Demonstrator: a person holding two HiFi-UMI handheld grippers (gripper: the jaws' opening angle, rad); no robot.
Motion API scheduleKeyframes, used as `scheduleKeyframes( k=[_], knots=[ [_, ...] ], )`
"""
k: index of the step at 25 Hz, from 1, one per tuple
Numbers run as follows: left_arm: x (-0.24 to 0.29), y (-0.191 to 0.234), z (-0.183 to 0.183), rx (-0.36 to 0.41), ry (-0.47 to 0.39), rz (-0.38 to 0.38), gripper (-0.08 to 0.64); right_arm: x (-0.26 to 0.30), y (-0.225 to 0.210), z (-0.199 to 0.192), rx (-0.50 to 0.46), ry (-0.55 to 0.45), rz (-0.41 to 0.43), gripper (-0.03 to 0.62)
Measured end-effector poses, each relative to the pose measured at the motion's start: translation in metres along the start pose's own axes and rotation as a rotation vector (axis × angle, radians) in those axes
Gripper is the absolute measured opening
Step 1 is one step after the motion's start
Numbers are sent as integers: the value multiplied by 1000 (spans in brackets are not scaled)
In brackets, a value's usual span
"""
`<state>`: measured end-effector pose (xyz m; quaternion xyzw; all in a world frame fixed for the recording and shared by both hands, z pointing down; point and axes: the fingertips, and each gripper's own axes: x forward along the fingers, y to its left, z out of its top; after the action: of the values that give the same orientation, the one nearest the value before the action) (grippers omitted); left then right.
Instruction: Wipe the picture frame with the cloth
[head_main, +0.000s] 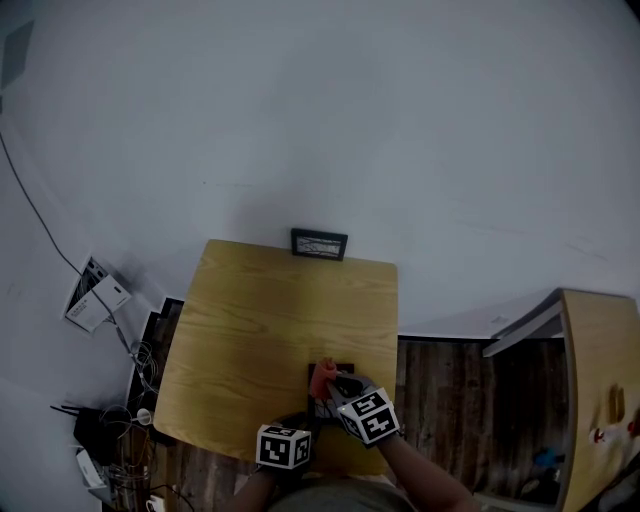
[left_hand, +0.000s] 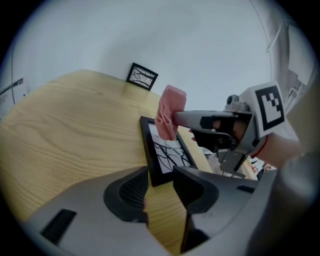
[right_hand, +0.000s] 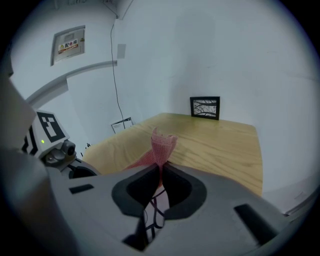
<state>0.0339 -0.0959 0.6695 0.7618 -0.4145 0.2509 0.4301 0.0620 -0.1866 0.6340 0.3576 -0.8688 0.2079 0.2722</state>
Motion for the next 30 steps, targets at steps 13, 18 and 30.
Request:
scheduleKeyframes(
  k=[13, 18, 30],
  knots=[
    [6, 1, -4, 12, 25, 19, 135, 36, 6, -13, -173, 165, -13, 15],
    [6, 1, -4, 20, 30, 22, 135, 43, 5, -16, -250, 202, -41, 15],
    [7, 1, -4, 13, 22, 26, 133, 34, -12, -26, -232, 236, -78, 15]
  ],
)
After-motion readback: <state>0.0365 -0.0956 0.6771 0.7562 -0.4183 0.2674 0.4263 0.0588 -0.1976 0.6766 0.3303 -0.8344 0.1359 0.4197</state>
